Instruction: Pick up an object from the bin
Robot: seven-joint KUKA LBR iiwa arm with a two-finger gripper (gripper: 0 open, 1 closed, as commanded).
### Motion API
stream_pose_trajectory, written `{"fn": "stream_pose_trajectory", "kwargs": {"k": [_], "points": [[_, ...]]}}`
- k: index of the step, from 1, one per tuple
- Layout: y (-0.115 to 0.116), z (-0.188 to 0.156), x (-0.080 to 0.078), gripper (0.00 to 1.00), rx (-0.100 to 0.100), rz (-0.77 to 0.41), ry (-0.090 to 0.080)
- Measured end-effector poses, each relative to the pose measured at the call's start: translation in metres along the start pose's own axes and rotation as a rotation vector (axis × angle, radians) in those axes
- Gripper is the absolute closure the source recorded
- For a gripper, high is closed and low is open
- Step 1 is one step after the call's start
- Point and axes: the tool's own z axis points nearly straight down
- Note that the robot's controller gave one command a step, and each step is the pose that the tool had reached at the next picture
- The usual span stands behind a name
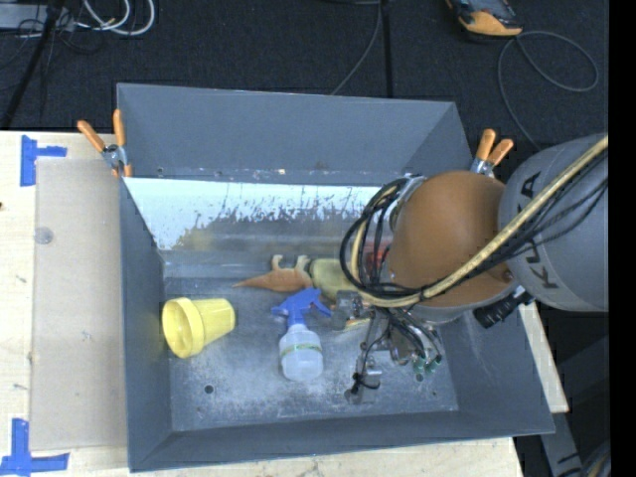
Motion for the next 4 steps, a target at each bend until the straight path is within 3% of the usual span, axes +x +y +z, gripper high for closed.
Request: {"fn": "stream_pose_trajectory", "kwargs": {"k": [1,2,3,4], "points": [[0.0,-0.004,-0.002,0.0,-0.001,0.002,-0.008],[0.002,0.041,-0.036,0.0,0.0,-0.114,-0.01],[-0.016,0.053,-0.088,0.0,0.0,-0.141,-0.007],[-0.001,0.062,-0.108,0.0,0.0,-0.251,-0.012]]}}
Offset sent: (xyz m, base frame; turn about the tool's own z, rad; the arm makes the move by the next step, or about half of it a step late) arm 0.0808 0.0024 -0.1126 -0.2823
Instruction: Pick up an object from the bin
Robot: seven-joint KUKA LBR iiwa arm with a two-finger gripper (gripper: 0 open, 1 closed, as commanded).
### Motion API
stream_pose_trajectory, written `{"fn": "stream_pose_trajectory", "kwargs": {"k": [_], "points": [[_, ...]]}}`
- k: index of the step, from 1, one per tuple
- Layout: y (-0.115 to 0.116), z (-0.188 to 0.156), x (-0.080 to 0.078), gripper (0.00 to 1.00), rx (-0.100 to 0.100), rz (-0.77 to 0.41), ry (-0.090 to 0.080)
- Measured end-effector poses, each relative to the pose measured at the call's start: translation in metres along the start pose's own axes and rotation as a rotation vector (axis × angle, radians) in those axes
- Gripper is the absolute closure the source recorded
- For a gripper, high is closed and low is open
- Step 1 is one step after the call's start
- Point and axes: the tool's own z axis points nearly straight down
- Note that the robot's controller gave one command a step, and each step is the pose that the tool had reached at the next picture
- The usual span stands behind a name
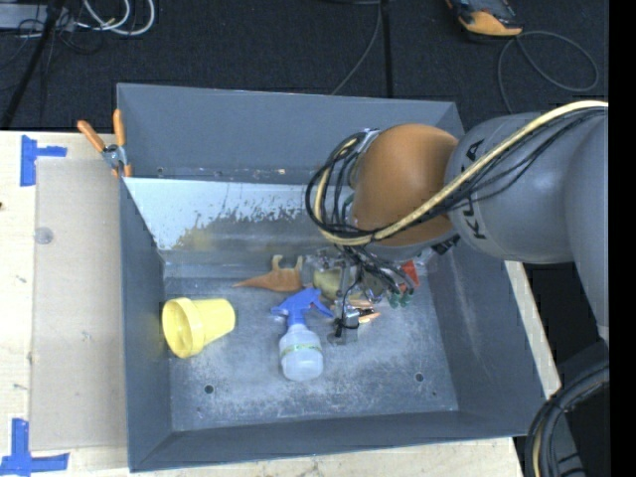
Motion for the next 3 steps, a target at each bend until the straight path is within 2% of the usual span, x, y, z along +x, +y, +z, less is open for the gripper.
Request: {"fn": "stream_pose_trajectory", "kwargs": {"k": [1,2,3], "points": [[-0.002,0.032,0.004,0.0,0.0,-0.116,-0.001],[-0.004,0.047,0.004,1.0,0.0,-0.133,-0.008],[-0.004,0.047,0.004,1.0,0.0,-0.133,-0.008]]}}
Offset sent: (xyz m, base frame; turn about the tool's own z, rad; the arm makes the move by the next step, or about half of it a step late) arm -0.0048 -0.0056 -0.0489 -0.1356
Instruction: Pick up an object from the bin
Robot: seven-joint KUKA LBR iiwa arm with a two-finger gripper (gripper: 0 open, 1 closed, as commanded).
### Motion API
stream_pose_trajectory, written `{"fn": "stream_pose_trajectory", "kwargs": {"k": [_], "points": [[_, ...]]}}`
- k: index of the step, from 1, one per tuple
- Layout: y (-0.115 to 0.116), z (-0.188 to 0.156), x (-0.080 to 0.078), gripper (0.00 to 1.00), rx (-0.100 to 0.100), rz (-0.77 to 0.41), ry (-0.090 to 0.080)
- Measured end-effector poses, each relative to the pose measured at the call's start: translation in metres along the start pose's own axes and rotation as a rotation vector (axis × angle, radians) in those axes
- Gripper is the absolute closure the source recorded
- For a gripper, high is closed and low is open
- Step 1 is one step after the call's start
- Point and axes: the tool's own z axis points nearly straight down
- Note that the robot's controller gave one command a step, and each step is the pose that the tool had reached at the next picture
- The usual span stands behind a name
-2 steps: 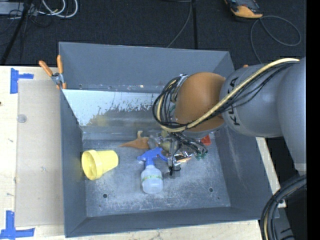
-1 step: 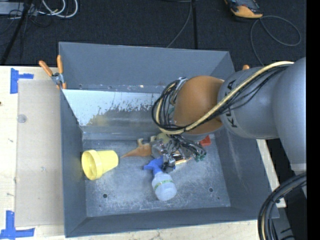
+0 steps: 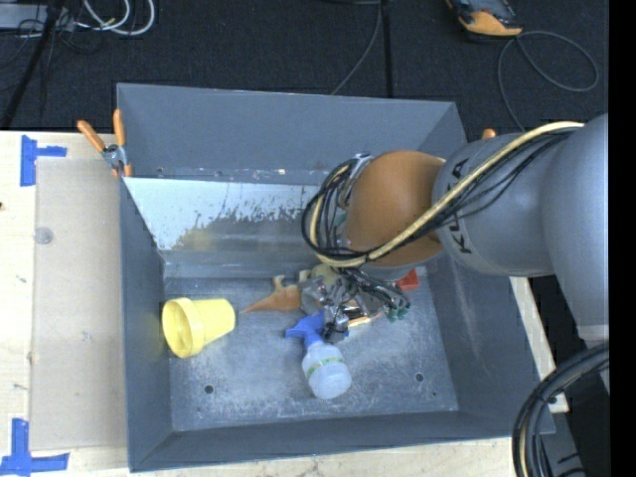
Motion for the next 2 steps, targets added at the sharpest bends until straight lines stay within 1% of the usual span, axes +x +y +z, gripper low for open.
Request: {"fn": "stream_pose_trajectory", "kwargs": {"k": [2], "points": [[0.0001,-0.006,0.0007,1.0,0.0,0.001,0.003]]}}
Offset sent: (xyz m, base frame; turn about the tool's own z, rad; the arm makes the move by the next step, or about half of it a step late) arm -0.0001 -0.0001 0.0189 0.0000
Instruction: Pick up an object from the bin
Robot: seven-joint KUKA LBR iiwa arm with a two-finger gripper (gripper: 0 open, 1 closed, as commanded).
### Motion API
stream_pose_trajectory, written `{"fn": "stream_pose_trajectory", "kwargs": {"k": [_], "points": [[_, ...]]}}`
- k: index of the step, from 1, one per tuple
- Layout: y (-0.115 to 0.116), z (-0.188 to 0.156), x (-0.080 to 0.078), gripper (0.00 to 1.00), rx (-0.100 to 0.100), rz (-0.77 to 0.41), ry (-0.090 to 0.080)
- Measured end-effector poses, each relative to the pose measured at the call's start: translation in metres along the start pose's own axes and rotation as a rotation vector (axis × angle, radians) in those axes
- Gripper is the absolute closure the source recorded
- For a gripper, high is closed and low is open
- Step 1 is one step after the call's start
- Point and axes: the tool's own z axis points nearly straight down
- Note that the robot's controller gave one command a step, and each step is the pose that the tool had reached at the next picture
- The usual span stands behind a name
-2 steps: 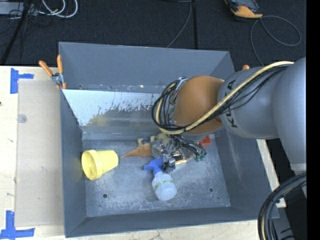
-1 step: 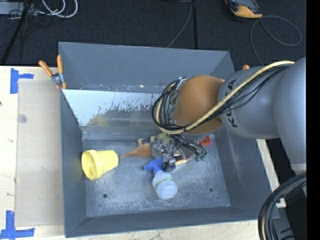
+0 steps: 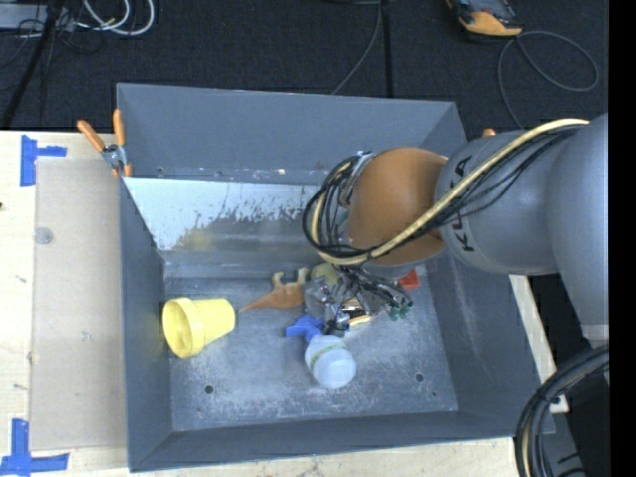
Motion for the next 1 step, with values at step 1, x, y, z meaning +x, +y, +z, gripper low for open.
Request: {"fn": "stream_pose_trajectory", "kwargs": {"k": [1], "points": [[0.0007,-0.0081,0.0012,1.0,-0.002,0.001,0.004]]}}
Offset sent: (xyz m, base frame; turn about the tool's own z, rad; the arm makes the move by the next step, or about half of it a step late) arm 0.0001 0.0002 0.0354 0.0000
